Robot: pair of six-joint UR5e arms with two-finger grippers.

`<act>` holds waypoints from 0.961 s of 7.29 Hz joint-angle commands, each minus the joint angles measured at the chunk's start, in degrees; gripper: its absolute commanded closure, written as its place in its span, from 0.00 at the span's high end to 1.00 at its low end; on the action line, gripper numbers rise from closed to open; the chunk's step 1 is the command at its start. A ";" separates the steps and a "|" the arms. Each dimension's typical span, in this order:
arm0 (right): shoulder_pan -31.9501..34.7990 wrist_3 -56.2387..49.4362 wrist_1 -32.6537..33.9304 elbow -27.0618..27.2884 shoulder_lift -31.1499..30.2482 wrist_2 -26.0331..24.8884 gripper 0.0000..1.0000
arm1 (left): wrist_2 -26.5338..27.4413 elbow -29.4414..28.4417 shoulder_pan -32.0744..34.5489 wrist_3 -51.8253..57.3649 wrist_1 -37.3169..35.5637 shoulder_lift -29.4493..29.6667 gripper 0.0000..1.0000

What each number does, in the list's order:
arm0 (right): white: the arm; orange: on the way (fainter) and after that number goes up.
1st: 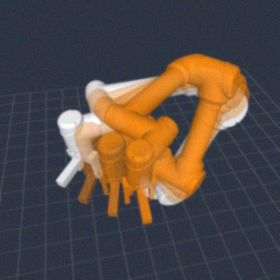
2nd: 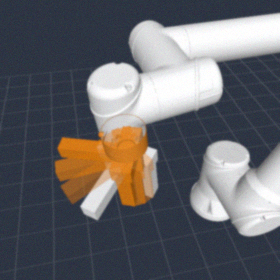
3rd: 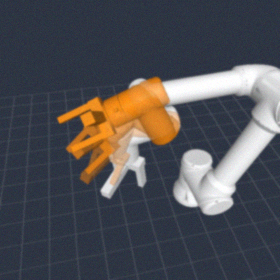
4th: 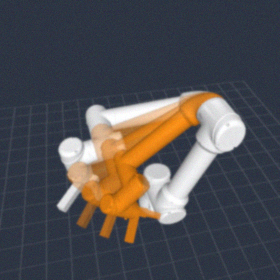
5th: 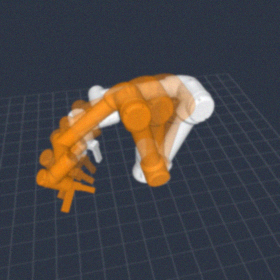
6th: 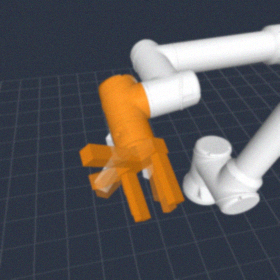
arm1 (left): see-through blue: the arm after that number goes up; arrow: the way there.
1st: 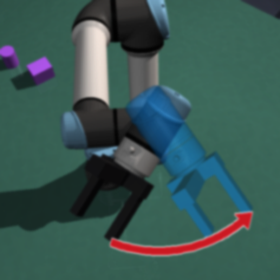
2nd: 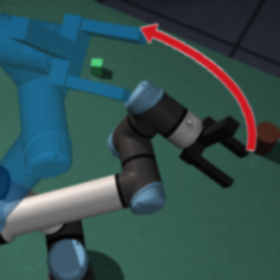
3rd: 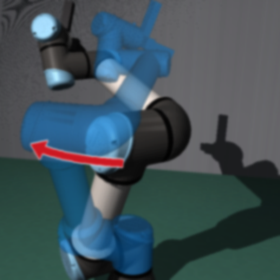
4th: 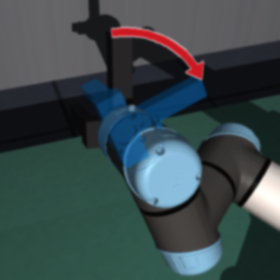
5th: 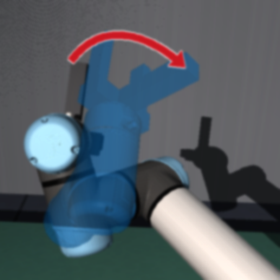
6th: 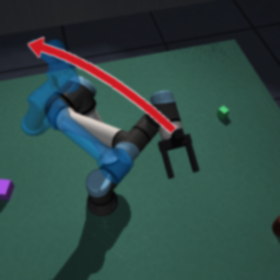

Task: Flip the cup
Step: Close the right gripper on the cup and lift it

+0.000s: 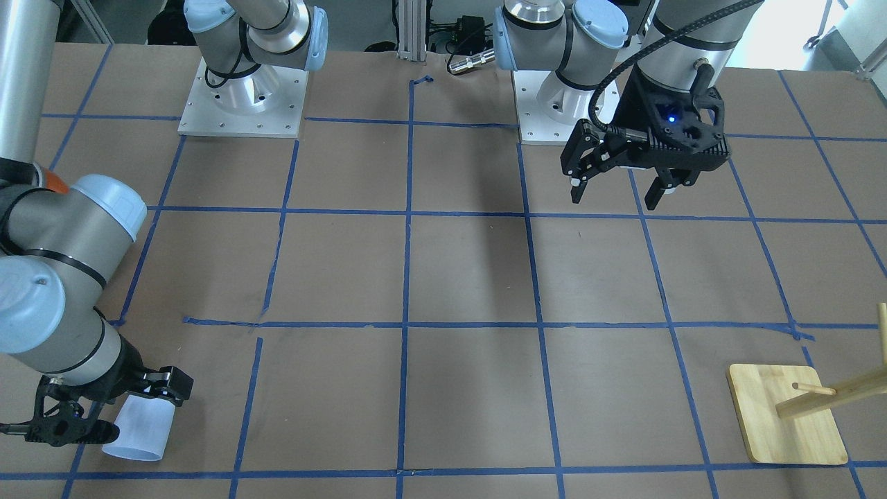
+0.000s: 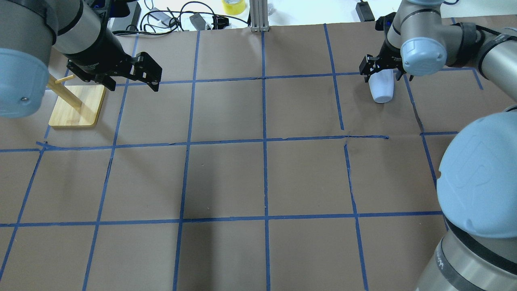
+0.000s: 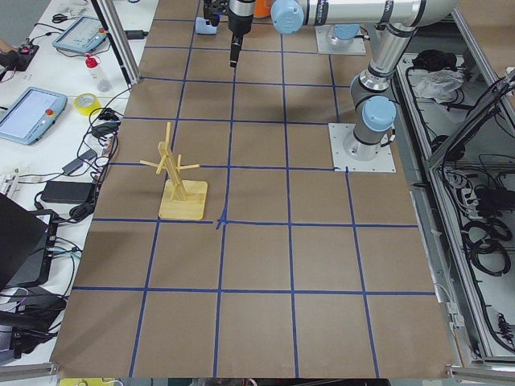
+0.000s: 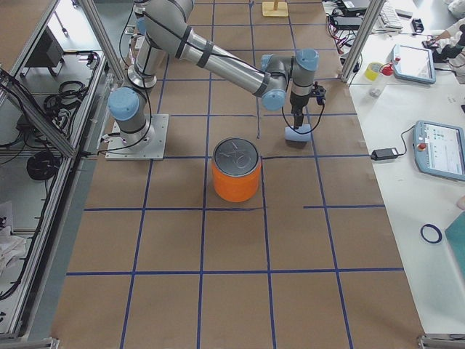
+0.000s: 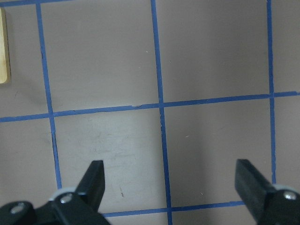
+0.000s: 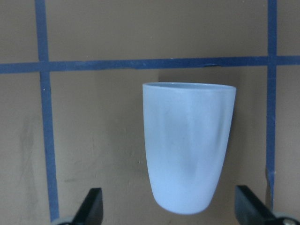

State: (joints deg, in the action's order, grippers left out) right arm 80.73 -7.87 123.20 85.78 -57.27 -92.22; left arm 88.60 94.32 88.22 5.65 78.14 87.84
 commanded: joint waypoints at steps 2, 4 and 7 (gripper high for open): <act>-0.74 -0.12 5.01 -0.44 4.87 0.02 1.00 | 0.26 -0.36 0.11 -0.11 0.00 -0.12 1.00; -1.62 -1.44 7.06 -1.22 6.81 0.11 1.00 | 0.17 0.25 0.11 -0.11 0.00 -0.92 1.00; -0.84 -1.53 9.16 -2.37 6.29 0.72 0.15 | 0.35 0.17 -0.16 -0.11 0.44 -1.27 1.00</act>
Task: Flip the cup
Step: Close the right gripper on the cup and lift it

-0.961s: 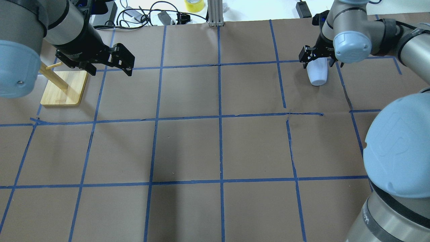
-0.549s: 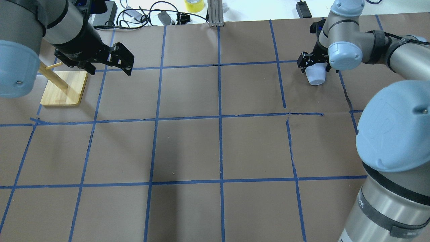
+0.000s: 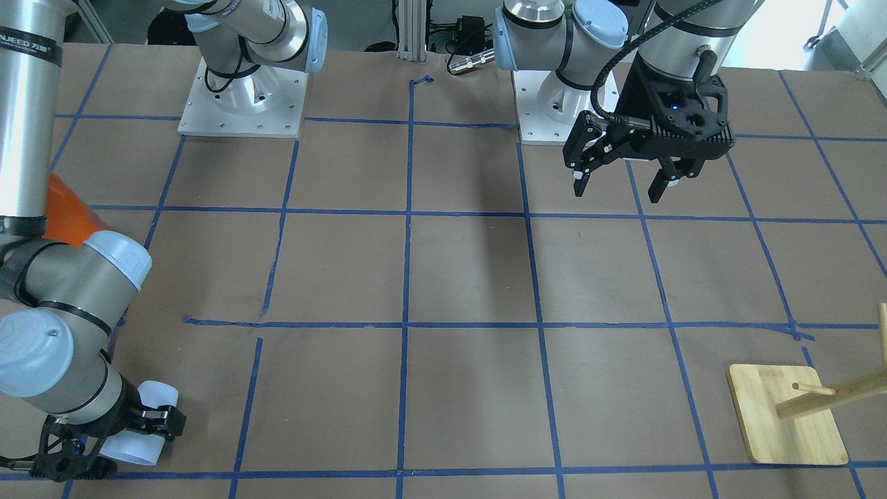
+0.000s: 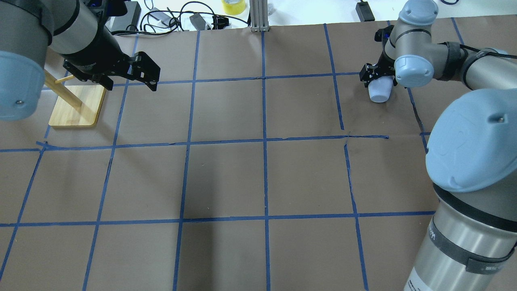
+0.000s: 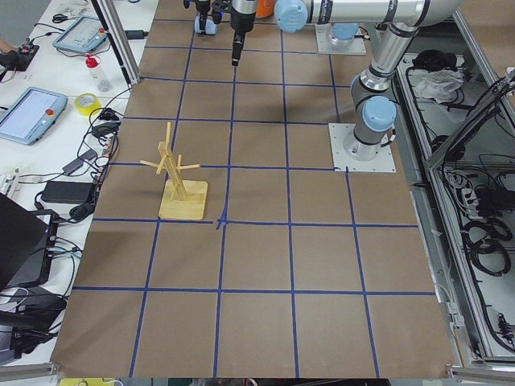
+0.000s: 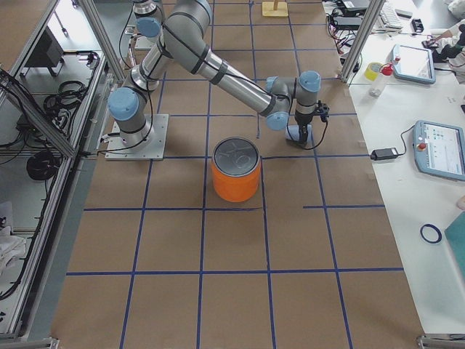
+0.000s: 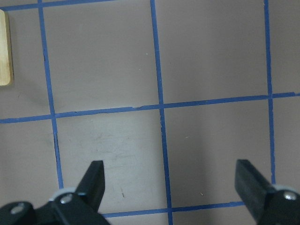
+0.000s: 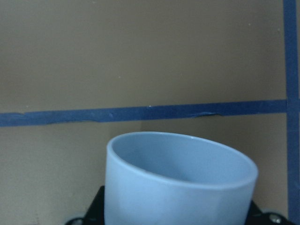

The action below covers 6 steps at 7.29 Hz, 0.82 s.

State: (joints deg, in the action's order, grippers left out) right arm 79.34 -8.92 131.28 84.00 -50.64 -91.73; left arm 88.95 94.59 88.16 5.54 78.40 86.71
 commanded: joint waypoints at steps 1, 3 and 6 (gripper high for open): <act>2.99 -0.57 0.91 -1.54 -1.12 -0.29 0.15 | 0.00 -0.19 -0.09 0.00 0.26 -0.22 1.00; 11.06 -4.59 0.29 -1.64 -4.63 -0.38 0.15 | -0.44 -0.02 -0.18 0.00 0.26 -0.22 1.00; 25.55 -25.61 3.00 -0.86 -4.38 -0.29 0.15 | -0.18 -0.19 -0.27 0.00 0.35 -0.22 1.00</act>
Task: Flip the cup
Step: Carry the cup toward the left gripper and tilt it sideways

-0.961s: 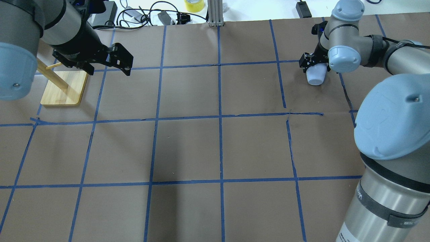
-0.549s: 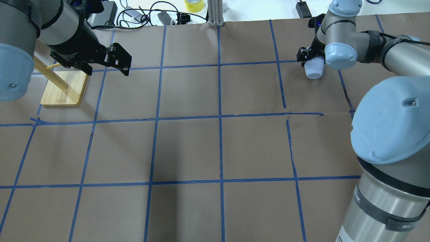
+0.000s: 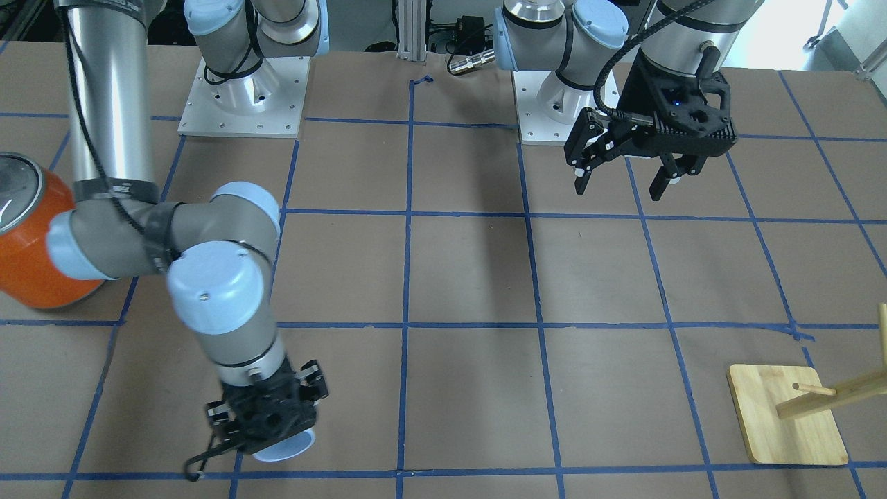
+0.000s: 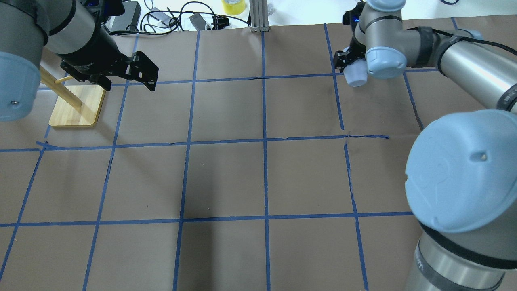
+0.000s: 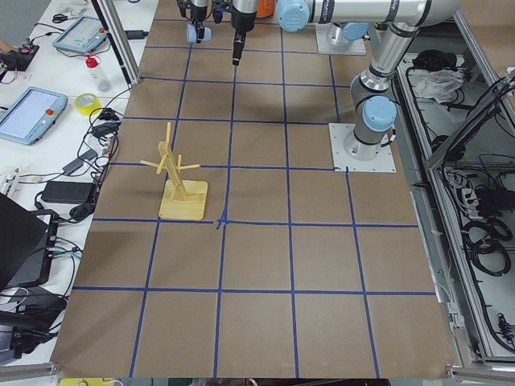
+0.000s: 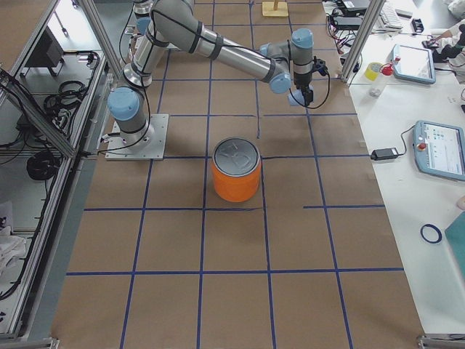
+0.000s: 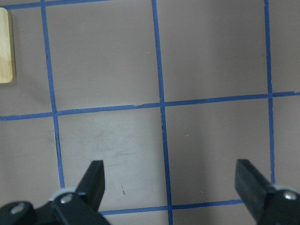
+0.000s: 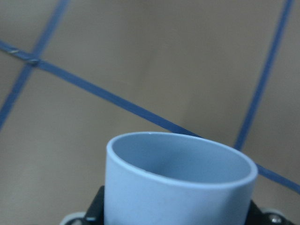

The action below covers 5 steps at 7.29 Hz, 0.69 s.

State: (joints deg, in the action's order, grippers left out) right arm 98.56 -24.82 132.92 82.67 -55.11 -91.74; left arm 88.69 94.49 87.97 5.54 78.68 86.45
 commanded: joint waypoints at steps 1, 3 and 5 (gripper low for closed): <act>10.30 -16.94 3.90 0.47 0.70 -0.11 0.15 | 0.17 -0.09 -0.16 0.00 0.07 0.03 1.00; 14.54 -34.76 9.25 0.13 5.77 0.42 0.24 | 0.25 -0.09 -0.25 0.00 0.25 0.03 1.00; 20.42 -43.17 10.70 -0.23 6.86 -0.36 0.23 | 0.25 -0.01 -0.34 0.00 0.16 -0.06 1.00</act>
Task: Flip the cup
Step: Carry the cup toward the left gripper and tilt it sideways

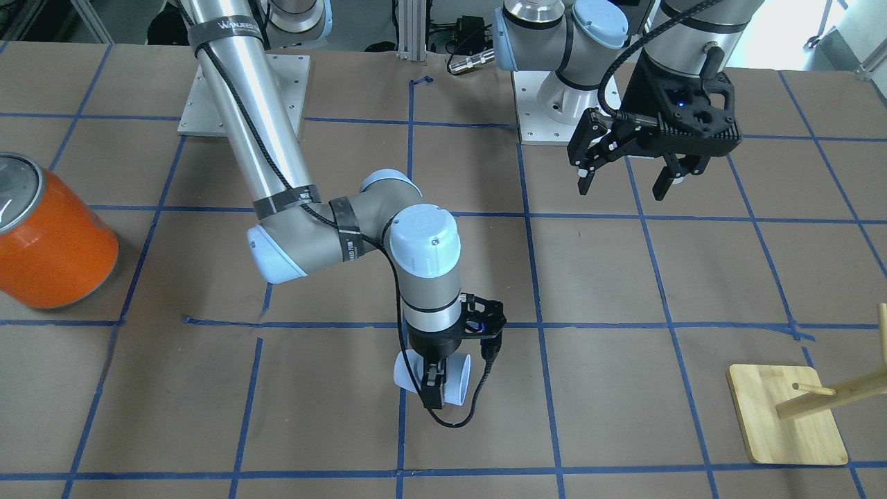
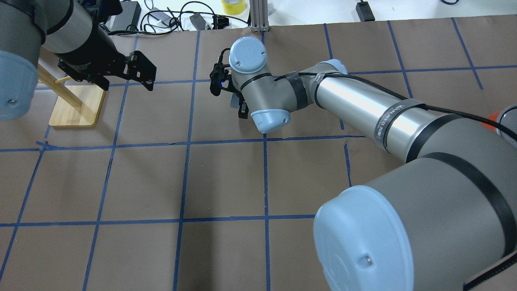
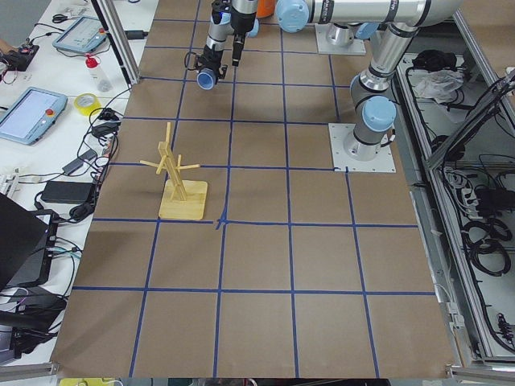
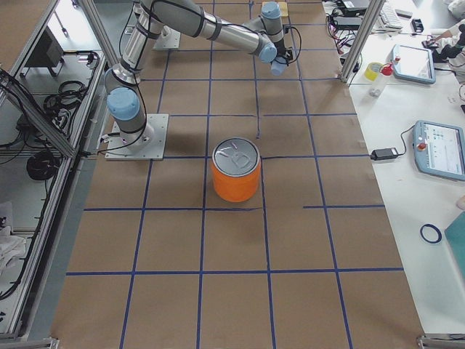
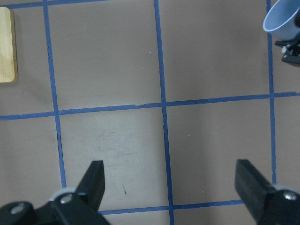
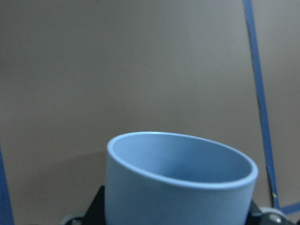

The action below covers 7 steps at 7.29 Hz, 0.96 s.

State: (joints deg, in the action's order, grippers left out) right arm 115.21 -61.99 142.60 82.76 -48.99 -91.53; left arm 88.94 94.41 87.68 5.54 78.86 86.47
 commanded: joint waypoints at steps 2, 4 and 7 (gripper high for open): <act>5.20 -9.62 0.32 -0.23 0.48 -0.49 0.23 | 0.01 0.08 -0.14 0.00 0.07 -0.08 1.00; 5.12 -12.37 0.41 0.38 0.82 -0.32 0.35 | -0.08 -0.45 -0.40 0.17 0.07 0.62 1.00; 5.12 -12.63 0.23 0.39 0.56 0.21 0.58 | -0.17 -0.89 -3.11 1.49 -0.54 2.99 1.00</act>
State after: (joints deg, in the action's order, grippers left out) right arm 120.32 -74.53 142.86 83.12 -48.40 -91.45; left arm 88.88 93.77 86.28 6.42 78.67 88.40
